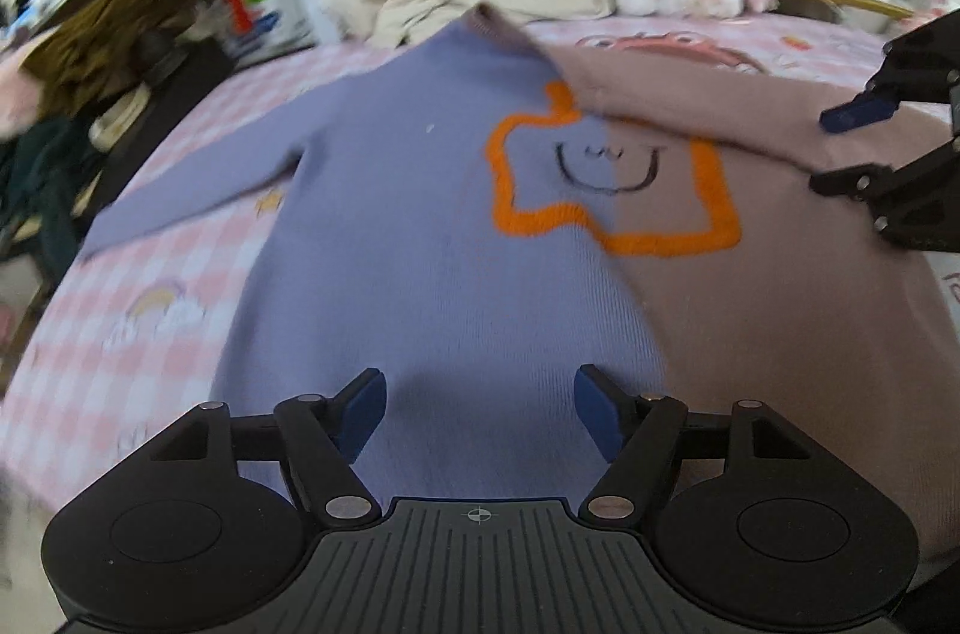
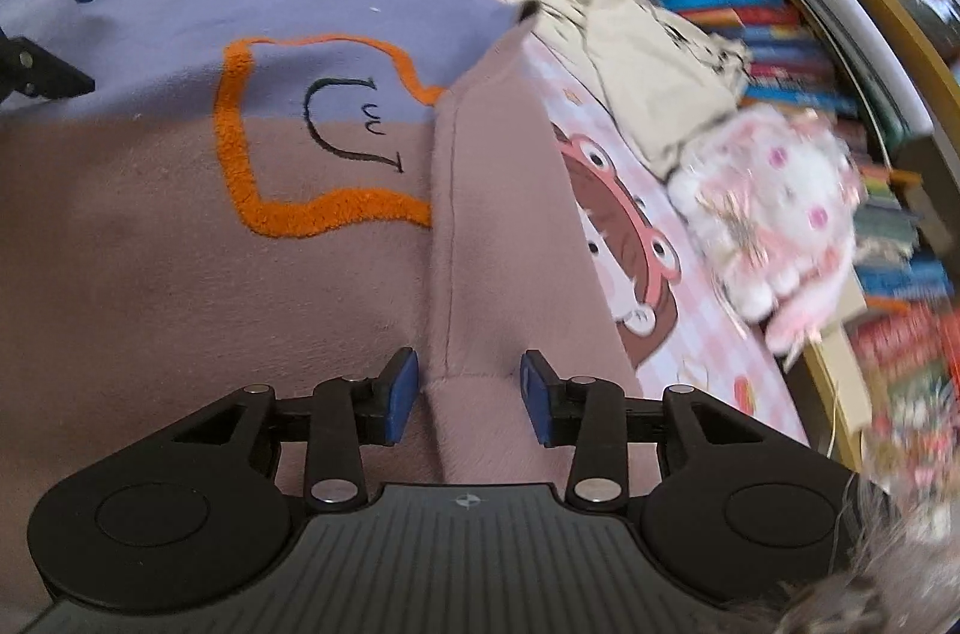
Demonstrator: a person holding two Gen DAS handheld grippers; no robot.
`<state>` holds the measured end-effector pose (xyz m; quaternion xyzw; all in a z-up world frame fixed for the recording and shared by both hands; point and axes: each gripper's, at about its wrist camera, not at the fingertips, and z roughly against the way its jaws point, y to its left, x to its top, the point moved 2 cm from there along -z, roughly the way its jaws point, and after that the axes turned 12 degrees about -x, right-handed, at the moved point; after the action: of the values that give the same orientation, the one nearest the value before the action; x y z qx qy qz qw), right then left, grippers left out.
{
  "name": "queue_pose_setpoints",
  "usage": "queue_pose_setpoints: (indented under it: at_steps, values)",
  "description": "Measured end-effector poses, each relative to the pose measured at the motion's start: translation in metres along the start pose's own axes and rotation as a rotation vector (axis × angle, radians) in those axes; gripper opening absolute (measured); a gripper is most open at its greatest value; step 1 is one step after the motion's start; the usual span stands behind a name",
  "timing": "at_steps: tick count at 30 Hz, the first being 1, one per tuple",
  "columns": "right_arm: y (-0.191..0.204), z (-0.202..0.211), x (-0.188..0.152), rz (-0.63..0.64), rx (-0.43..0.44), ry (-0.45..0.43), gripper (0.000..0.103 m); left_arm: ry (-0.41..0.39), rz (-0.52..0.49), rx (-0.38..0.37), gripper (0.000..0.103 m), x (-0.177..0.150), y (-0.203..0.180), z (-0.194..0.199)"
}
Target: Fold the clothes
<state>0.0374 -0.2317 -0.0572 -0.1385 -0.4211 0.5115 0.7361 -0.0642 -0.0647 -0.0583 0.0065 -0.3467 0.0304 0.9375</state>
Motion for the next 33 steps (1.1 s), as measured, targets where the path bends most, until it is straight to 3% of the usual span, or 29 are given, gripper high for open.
queue_pose_setpoints:
  at_steps: [3, 5, 13, 16, 33]
  values:
    - [-0.023, -0.014, 0.001, 0.019, 0.019, 0.004, 0.049, 0.004, 0.068, 0.040, 0.071, -0.007, -0.002, 0.002]
    - [-0.044, -0.027, 0.002, 0.019, 0.021, 0.022, 0.049, 0.005, 0.112, 0.057, 0.072, -0.010, -0.002, 0.004]
    - [-0.166, -0.058, -0.018, -0.351, -0.378, 0.097, 0.046, 0.030, 0.095, 0.110, 0.072, -0.015, -0.013, 0.009]
    - [-0.166, -0.047, -0.034, -0.386, -0.349, 0.111, 0.046, 0.041, 0.092, 0.112, 0.072, -0.013, -0.014, 0.009]
    - [-0.198, -0.020, -0.113, -0.400, -0.574, 0.311, 0.051, 0.057, 0.051, 0.102, 0.076, -0.009, -0.015, 0.006]
